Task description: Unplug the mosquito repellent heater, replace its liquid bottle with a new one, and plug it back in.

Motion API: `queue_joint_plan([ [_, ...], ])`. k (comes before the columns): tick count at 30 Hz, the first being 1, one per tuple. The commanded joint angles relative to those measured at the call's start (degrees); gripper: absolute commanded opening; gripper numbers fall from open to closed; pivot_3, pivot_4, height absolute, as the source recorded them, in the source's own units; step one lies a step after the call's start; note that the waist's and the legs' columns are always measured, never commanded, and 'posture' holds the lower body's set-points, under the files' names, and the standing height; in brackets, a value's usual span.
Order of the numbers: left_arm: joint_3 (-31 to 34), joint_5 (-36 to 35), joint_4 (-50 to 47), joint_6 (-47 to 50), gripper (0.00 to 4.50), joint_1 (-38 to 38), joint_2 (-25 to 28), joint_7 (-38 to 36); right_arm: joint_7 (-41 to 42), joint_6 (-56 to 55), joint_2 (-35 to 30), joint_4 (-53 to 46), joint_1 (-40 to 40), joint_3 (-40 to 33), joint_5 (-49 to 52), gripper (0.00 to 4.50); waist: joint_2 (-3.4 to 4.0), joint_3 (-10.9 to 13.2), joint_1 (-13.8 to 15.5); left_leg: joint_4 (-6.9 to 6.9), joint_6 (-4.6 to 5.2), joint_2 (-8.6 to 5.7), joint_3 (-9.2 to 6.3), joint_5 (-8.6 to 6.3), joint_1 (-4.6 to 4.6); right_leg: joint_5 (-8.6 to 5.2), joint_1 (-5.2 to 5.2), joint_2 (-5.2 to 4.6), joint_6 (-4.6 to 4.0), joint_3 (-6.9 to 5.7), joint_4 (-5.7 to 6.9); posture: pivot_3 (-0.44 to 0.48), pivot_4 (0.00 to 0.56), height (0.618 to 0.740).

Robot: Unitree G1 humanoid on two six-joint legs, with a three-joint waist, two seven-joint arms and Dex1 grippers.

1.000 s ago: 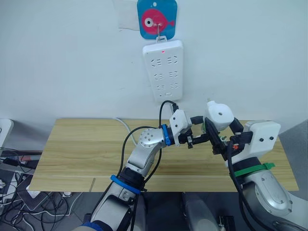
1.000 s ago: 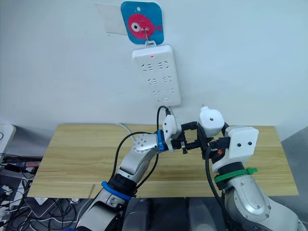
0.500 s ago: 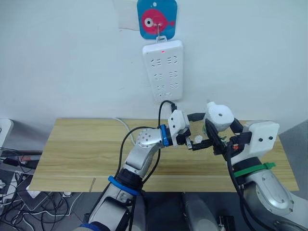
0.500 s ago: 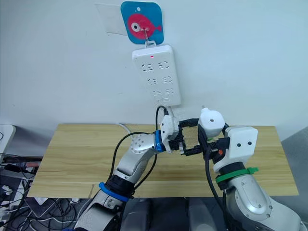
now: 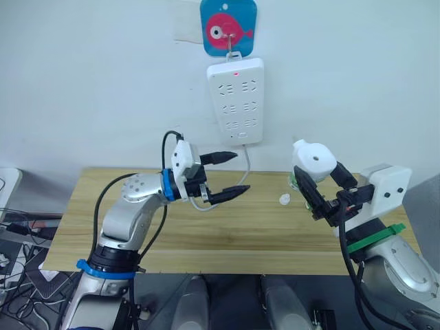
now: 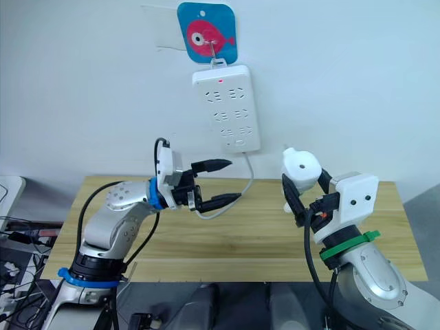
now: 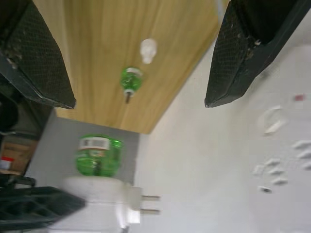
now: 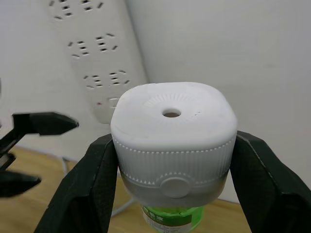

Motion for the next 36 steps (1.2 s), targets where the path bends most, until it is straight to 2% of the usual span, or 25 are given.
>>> queue_joint_plan([
  [1,3.15,-0.17,3.77,-1.71,4.50,-3.71,1.21,-0.41,0.62,2.27,0.79,-1.99,-3.26,-1.95,1.46,2.89,-0.04,-0.05,0.23,0.00,0.00,0.00,0.00,0.00,0.00,0.00,0.00,0.00,0.00,0.00,0.01,0.077,0.223,0.740],
  [6,2.69,3.31,15.14,-7.58,4.50,-10.35,-1.33,-0.02,-0.44,6.75,4.83,-1.99,-8.52,0.08,1.32,2.89,-0.11,-0.10,0.41,-0.02,-0.07,-0.02,-0.02,0.04,-0.04,0.00,-0.01,-0.01,-0.01,-0.03,-0.04,0.082,0.220,0.740],
  [14,2.14,8.77,31.72,-18.59,4.50,-18.89,-6.72,-0.45,-1.25,11.63,5.43,-1.99,-12.12,-3.94,4.97,2.89,-0.17,-0.13,0.57,0.00,-0.19,-0.04,-0.03,0.11,-0.13,0.01,-0.07,-0.03,-0.02,-0.07,-0.04,0.052,0.219,0.740],
  [21,1.22,8.78,35.27,-20.38,4.50,-21.01,-8.39,-5.88,-1.26,13.99,5.48,-1.99,-14.57,-4.67,7.39,2.89,-0.22,-0.16,0.96,0.52,0.04,-0.10,-0.11,-0.01,-0.23,0.01,-0.05,-0.03,-0.02,-0.11,0.31,0.043,0.222,0.740],
  [25,1.70,7.72,32.54,-18.09,3.65,-20.06,-8.61,-6.53,0.06,13.65,6.62,-1.99,-12.74,-3.01,5.83,2.89,-0.22,-0.16,0.48,0.53,0.04,-0.07,-0.13,-0.01,-0.23,0.01,-0.08,0.00,-0.02,-0.12,0.37,0.043,0.222,0.740],
  [32,3.01,6.78,30.74,-13.66,1.42,-20.50,-9.95,-3.94,2.80,12.82,8.54,-1.99,-9.86,1.40,-0.21,2.89,-0.22,-0.16,0.28,0.55,0.05,-0.07,-0.13,-0.02,-0.22,0.01,-0.09,0.00,-0.02,-0.11,0.42,0.047,0.236,0.740],
  [36,3.14,6.69,30.18,-12.89,1.32,-20.30,-9.78,-4.12,3.42,14.01,10.48,-1.99,-9.95,3.87,-4.24,2.89,-0.22,-0.16,0.28,0.56,0.05,-0.08,-0.14,-0.02,-0.22,0.01,-0.09,0.01,-0.01,-0.11,0.41,0.044,0.242,0.740],
])
